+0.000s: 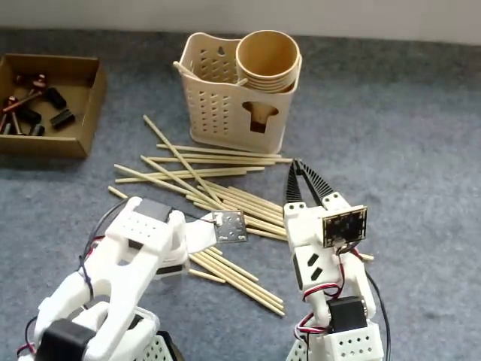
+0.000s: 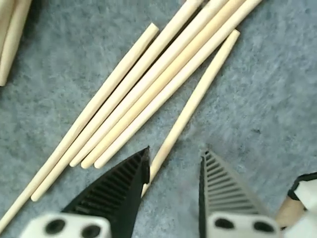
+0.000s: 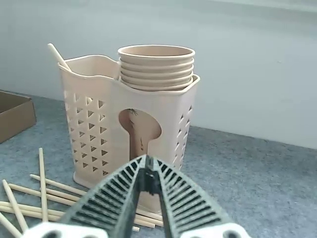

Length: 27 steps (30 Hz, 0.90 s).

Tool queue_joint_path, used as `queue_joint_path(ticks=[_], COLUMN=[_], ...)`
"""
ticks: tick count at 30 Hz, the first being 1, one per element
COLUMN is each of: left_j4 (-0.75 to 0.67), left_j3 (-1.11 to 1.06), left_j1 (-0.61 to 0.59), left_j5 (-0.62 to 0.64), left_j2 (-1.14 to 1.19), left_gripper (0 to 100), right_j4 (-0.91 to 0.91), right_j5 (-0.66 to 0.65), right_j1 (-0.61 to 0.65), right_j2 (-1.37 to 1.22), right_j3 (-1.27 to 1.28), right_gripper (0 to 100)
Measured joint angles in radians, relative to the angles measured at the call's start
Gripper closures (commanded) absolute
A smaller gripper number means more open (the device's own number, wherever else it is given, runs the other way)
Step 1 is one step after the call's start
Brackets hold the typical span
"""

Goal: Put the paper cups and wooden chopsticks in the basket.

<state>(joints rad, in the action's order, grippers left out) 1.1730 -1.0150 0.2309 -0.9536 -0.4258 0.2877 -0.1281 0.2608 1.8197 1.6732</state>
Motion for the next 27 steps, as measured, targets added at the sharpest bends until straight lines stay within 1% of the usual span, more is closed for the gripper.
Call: queue_joint_path(ticks=[3,7,12,16,22,27], left_j4=[-0.034,-0.044,-0.044,-0.043,0.054,0.115], left_j3=[0.0,0.0,0.0,0.0,0.0,0.0], left_j1=[0.0,0.0,0.0,0.002,0.002,0.0], left_j5=[0.0,0.0,0.0,0.0,-0.005,-0.002], left_j2=[0.054,0.074,0.08,0.081,0.081,0.081], left_gripper=[83,84,91,94,98,99], right_j4=[0.0,0.0,0.0,0.0,0.0,0.0], right_j5=[0.0,0.0,0.0,0.0,0.0,0.0], right_j1=[0.0,0.0,0.0,0.0,0.0,0.0], right_j2=[0.0,0.0,0.0,0.0,0.0,0.0], right_j3=[0.0,0.0,0.0,0.0,0.0,0.0], right_gripper=[98.9,98.9,98.9,98.9,98.9,98.9])
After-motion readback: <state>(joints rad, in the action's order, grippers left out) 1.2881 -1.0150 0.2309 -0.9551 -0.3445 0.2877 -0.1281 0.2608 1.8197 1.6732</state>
